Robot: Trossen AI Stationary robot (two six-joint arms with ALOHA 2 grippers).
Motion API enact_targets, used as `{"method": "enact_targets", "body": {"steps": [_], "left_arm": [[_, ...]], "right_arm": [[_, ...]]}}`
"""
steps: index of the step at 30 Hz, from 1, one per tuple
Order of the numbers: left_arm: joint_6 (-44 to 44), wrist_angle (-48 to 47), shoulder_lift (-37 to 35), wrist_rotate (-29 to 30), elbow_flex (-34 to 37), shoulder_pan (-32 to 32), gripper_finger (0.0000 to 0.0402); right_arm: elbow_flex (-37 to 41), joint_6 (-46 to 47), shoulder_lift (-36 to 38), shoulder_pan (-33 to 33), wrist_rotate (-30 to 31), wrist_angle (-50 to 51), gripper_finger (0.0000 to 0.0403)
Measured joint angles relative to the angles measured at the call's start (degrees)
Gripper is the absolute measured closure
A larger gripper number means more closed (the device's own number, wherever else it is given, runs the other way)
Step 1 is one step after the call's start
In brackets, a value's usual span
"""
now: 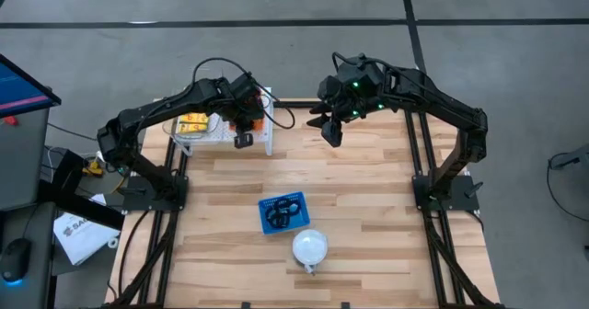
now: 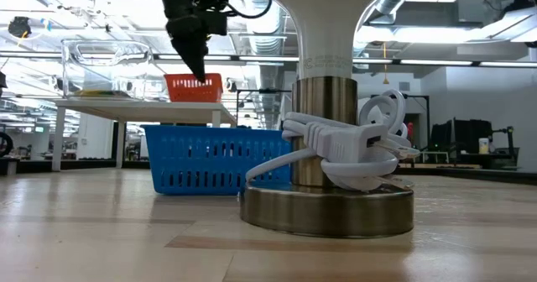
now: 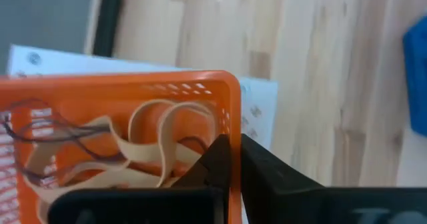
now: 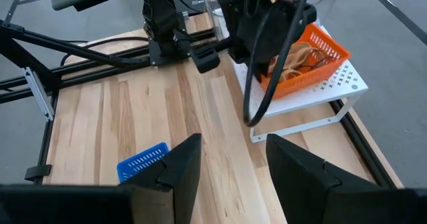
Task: Pick & Place Office Desk Supplies
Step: Put the orange basket filled with rubber bands on the shelf
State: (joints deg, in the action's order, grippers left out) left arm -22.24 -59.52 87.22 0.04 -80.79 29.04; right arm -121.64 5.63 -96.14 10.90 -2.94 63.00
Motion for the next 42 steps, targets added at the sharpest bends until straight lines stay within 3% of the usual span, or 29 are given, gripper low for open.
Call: {"method": "enact_targets", "body": {"steps": [22,32,42], "left_arm": [[22.1,21.8,4.8,0.7,-0.2,-2.0,0.0398],[31.6,13.1,7.2,4.6,-9.4,-0.9,0.0399],[37.5,8.1,13.2,5.1,-12.6,-1.0,0.0399]], "right_arm": [[0.0,-1.3,1.9,0.0,0.0,0.1,0.0237],[0.0,-2.6,2.5,0.0,0.0,0.2,0.0237],[0.0,-2.6,2.6,0.0,0.0,-0.2,0.0237]]}}
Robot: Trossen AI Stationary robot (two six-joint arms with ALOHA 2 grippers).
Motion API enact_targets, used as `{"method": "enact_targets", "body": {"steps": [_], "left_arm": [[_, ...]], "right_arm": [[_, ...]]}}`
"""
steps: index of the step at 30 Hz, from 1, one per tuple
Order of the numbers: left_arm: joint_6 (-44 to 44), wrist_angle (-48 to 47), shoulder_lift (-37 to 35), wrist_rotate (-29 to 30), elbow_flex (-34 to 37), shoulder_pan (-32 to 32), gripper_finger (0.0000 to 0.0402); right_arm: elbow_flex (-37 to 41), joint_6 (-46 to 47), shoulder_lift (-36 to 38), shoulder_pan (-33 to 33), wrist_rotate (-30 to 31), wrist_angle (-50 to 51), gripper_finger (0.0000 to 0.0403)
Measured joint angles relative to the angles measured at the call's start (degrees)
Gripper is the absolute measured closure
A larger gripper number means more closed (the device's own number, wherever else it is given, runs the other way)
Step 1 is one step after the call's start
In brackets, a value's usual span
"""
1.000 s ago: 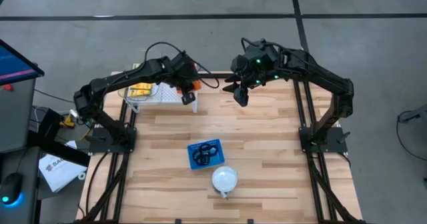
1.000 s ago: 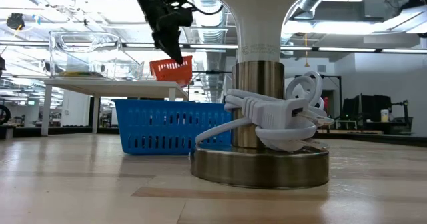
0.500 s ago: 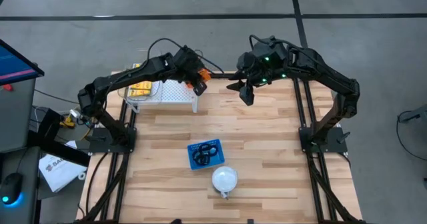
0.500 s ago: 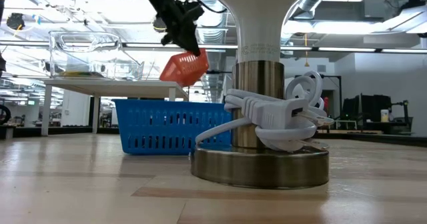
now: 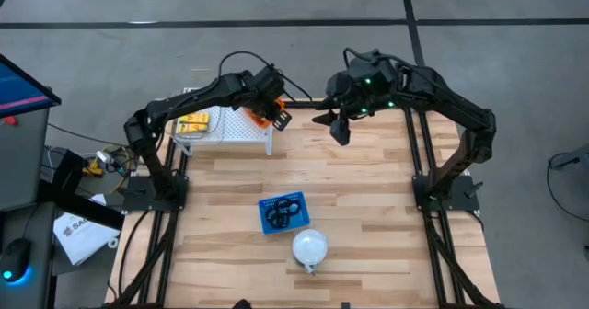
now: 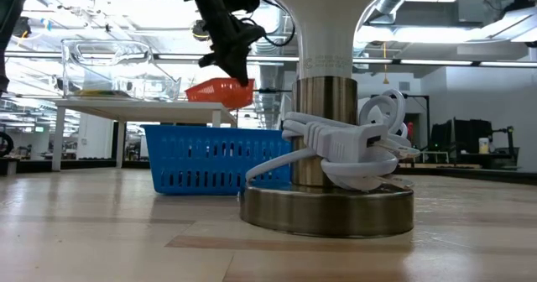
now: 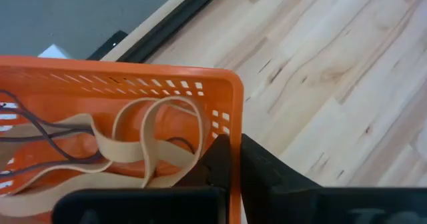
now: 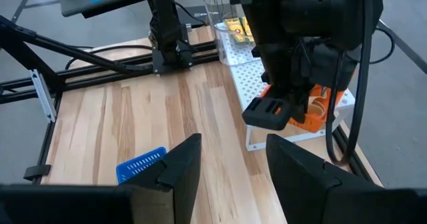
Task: Pick & Place Office Desk Supplies
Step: Put the orange basket filled with rubber bands on the shelf
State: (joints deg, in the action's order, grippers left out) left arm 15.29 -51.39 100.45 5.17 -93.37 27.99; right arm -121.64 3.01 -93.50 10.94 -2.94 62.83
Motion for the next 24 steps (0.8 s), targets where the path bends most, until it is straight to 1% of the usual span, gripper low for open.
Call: {"method": "enact_targets", "body": {"steps": [6,11,19,21,24], "left_arm": [[0.6,-1.5,0.1,2.4,-0.1,0.4,0.0399],[1.8,-2.3,0.0,2.6,-0.1,1.8,0.0399],[1.5,-2.6,0.0,3.5,-0.1,2.4,0.0397],[1.3,-2.5,0.0,3.4,-0.1,2.4,0.039],[1.3,-1.9,0.0,3.4,-0.1,2.4,0.0368]], "right_arm": [[0.0,0.7,0.1,-0.1,0.0,0.2,0.0237],[0.0,0.7,0.1,-0.1,0.0,0.2,0.0237],[0.0,1.4,0.1,-0.1,0.0,0.2,0.0237],[0.0,1.5,0.1,-0.1,0.0,0.2,0.0237],[0.0,1.5,0.1,-0.1,0.0,0.2,0.0237]]}}
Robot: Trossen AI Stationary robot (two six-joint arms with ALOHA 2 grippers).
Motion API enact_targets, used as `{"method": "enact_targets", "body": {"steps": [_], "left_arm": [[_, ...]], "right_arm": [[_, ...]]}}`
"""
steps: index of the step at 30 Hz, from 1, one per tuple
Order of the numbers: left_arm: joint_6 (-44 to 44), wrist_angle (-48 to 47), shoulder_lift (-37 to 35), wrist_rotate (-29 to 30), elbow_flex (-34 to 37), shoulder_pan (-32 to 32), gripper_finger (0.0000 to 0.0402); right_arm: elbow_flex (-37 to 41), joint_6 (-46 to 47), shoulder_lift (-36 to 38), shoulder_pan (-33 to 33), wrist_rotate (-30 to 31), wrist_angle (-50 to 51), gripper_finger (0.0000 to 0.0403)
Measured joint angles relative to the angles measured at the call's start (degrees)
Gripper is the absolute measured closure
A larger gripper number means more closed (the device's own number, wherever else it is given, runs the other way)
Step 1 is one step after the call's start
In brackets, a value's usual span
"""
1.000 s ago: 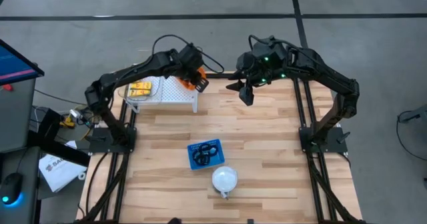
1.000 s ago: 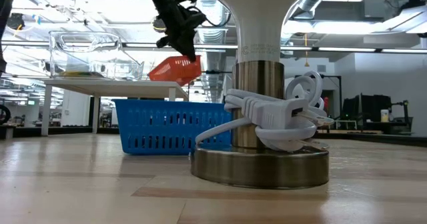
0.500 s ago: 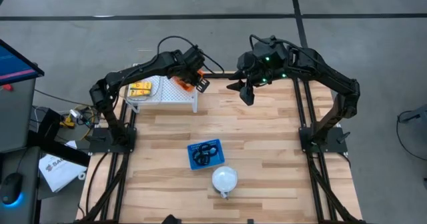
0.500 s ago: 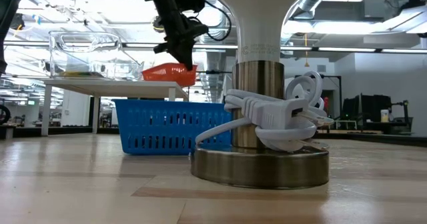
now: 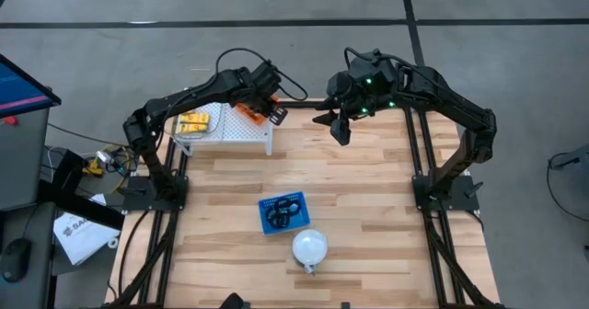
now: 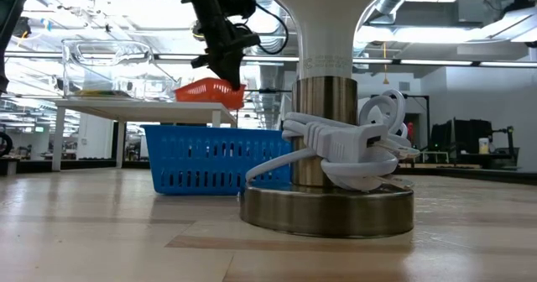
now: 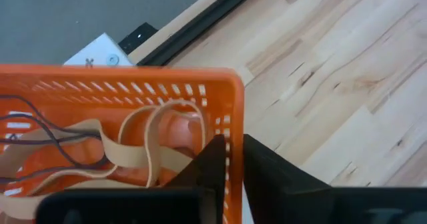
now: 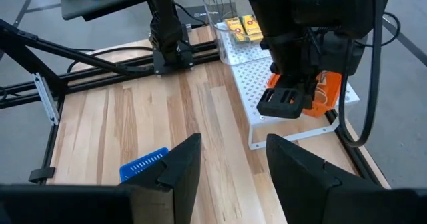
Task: Pick & Place Office Desk Supplies
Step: Put the orange basket filled with rubber bands on the shelf
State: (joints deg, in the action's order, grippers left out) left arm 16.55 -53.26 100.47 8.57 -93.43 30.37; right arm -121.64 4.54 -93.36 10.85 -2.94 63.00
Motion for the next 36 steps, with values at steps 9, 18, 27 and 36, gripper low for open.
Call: {"method": "enact_targets", "body": {"steps": [9,18,27,36], "left_arm": [[-0.3,2.8,-0.5,0.0,0.1,0.0,0.0312],[-8.0,4.7,-5.0,-3.1,0.1,0.2,0.0306],[-28.7,-9.3,-12.4,-10.6,0.1,-0.1,0.0284],[-46.6,-13.6,-13.2,-6.5,4.7,-2.0,0.0273]], "right_arm": [[0.0,0.0,0.0,0.0,0.0,0.0,0.0237],[0.0,0.0,0.0,0.0,0.0,0.0,0.0237],[0.0,0.0,0.0,-0.3,0.0,0.0,0.0237],[0.0,1.6,0.0,-1.1,0.0,0.0,0.0237]]}}
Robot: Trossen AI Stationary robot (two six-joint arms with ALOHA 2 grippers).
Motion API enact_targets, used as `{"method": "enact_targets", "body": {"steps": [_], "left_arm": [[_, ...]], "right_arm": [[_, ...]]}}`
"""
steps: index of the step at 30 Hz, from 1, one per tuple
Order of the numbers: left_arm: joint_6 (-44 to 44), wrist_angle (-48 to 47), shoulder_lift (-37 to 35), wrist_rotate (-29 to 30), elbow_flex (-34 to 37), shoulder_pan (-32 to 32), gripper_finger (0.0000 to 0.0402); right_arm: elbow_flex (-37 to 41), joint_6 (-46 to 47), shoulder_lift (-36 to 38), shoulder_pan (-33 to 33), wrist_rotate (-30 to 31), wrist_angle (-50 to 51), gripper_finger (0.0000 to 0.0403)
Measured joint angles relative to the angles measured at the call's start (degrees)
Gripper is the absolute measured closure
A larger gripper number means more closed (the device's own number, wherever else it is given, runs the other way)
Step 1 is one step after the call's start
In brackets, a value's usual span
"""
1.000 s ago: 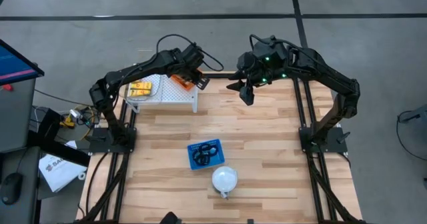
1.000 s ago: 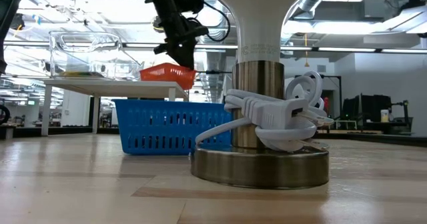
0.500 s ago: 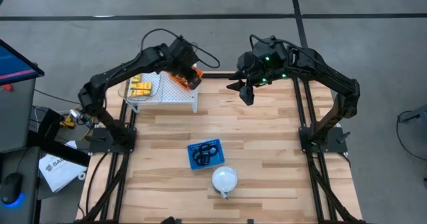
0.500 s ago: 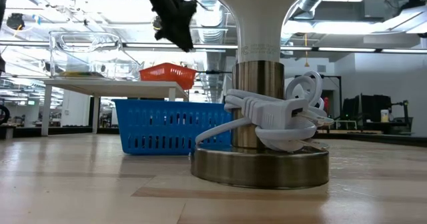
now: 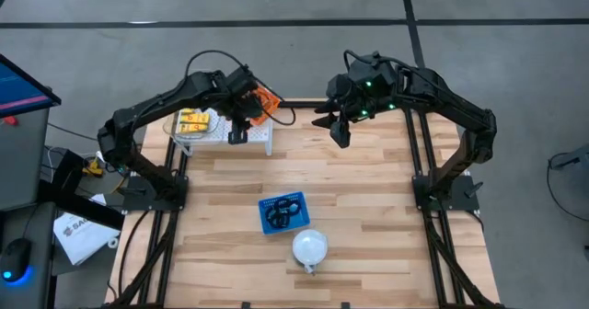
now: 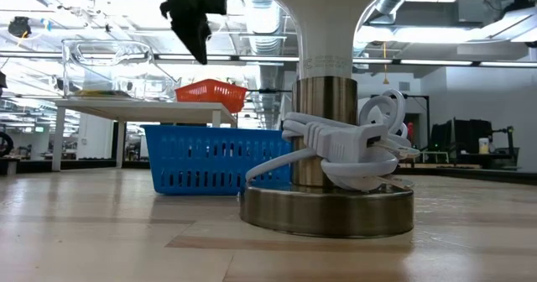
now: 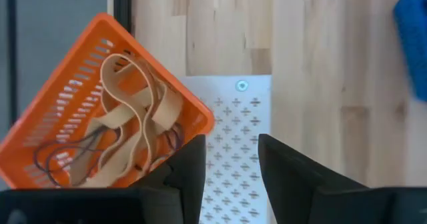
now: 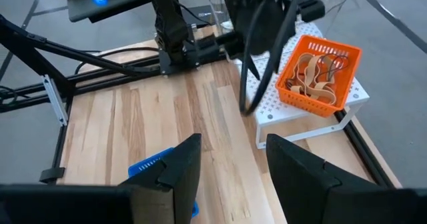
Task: Pick & Place Office Desk Supplies
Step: Put the orange basket filled with rubber bands on the shelf
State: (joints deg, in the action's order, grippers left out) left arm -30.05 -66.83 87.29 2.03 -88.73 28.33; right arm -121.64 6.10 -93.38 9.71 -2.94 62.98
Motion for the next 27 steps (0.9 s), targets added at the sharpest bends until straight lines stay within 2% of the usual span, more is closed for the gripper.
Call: {"method": "enact_targets", "body": {"steps": [3,15,27], "left_arm": [[-2.5,2.7,0.1,2.2,1.9,-0.4,0.0272],[-10.1,4.4,0.4,3.4,2.4,0.1,0.0279],[-11.3,4.7,2.9,2.9,2.3,0.7,0.0279]], "right_arm": [[0.0,1.0,0.0,-0.4,0.0,0.0,0.0237],[0.0,1.5,0.0,-2.2,3.0,0.0,0.0237],[0.0,2.5,0.0,-3.0,3.0,0.5,0.0237]]}}
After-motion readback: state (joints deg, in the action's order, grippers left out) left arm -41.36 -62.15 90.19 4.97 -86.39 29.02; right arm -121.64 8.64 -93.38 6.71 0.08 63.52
